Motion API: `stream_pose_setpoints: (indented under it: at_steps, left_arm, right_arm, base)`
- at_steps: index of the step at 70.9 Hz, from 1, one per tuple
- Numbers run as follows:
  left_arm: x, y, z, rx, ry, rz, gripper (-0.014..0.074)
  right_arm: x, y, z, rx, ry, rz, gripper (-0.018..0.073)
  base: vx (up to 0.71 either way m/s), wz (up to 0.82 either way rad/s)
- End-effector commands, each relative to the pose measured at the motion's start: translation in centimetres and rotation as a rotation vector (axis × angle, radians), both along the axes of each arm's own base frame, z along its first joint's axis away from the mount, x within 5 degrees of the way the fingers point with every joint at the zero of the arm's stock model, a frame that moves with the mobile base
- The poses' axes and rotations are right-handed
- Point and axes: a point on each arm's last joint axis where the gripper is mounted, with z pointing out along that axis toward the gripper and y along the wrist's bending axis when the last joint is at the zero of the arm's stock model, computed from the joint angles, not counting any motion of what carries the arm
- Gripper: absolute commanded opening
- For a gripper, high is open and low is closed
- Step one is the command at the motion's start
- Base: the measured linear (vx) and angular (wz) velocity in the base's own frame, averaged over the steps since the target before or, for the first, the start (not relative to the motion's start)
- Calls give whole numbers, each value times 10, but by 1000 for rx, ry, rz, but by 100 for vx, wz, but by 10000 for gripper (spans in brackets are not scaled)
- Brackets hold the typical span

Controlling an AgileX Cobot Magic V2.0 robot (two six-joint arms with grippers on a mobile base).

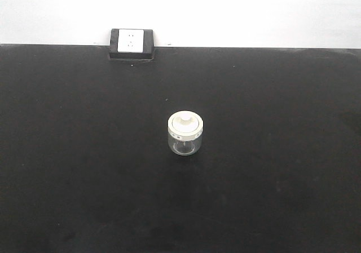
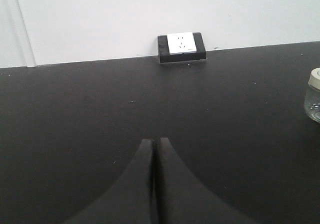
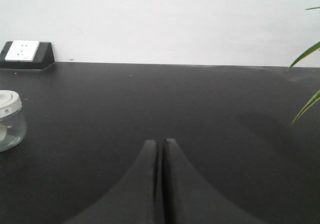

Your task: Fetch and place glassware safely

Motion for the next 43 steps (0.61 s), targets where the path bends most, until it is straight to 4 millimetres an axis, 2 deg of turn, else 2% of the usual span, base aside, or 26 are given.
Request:
stream_pose_setpoints:
  at_steps: [1, 43]
  left_arm:
    - [1, 0, -2, -10, -57, 0, -7]
    - [1, 0, -2, -10, -57, 0, -7]
  right_arm:
    - [0, -1, 1, -12, -73, -14, -3]
    - [0, -1, 1, -12, -73, -14, -3]
  base:
    - [0, 0]
    - [0, 0]
